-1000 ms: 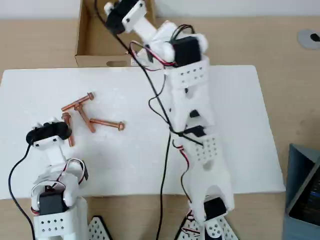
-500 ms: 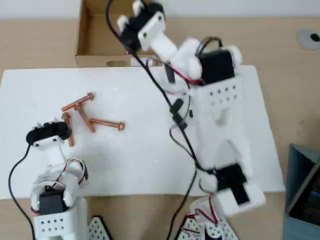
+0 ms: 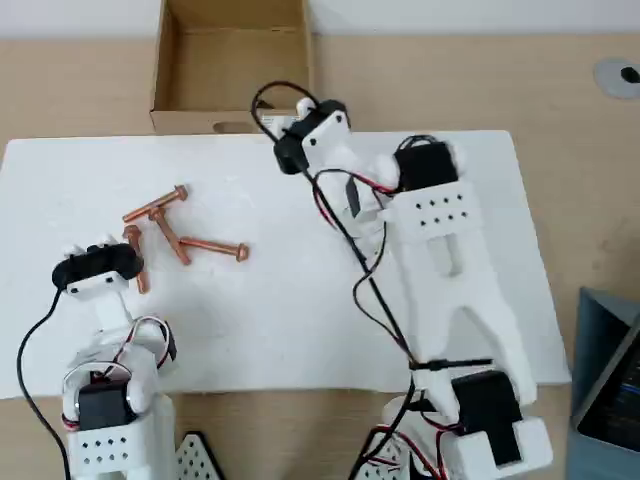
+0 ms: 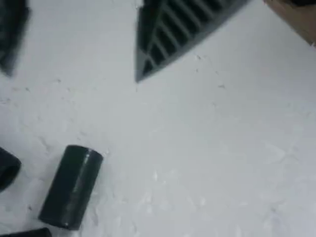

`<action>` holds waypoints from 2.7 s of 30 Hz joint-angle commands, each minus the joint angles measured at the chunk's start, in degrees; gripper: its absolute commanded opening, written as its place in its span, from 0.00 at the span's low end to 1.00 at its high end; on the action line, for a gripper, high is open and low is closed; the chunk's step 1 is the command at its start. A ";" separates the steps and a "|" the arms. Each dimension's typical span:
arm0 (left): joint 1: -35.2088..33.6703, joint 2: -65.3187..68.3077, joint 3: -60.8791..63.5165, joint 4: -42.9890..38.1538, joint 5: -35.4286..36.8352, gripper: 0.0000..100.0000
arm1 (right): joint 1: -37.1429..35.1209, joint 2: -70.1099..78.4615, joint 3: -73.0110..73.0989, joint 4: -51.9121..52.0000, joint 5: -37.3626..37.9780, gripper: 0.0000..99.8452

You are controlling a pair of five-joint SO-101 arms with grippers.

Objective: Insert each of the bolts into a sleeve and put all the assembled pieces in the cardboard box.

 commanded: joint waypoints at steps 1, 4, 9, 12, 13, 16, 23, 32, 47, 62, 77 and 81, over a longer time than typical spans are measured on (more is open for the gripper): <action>-0.79 -0.31 -0.53 -0.97 0.09 0.00 | 0.75 -0.75 3.65 -5.01 0.70 0.21; -0.79 -0.31 -0.53 -0.97 0.09 0.00 | 0.84 1.45 6.11 -8.18 0.70 0.21; -0.79 -0.31 -0.53 -0.97 0.09 0.00 | 1.01 6.37 7.78 -12.40 1.85 0.21; -0.79 -0.31 -0.53 -0.97 0.09 0.00 | 1.01 9.63 7.60 -14.33 1.85 0.21; -0.79 -0.31 -0.53 -0.97 0.09 0.00 | 1.01 10.77 7.60 -14.95 1.85 0.21; -0.79 -0.31 -0.53 -0.97 0.09 0.00 | 1.01 14.02 7.52 -16.62 1.85 0.21; -0.79 -0.31 -0.53 -0.97 0.09 0.00 | 1.01 18.42 7.52 -20.13 1.85 0.21; -0.79 -0.31 -0.53 -0.97 0.09 0.00 | 3.21 21.23 6.90 -21.10 1.85 0.20; -0.79 -0.31 -0.53 -0.97 0.09 0.00 | 2.77 26.59 6.81 -21.36 1.93 0.12; -0.44 -0.31 -0.53 -0.97 0.09 0.00 | 2.86 26.07 -4.18 -12.92 1.41 0.01; -0.35 -0.31 -0.53 -0.97 0.00 0.00 | 3.12 7.96 -22.11 9.49 0.62 0.01; -0.35 -0.31 -0.53 -0.97 0.00 0.00 | 3.65 0.84 -20.18 11.25 -9.41 0.01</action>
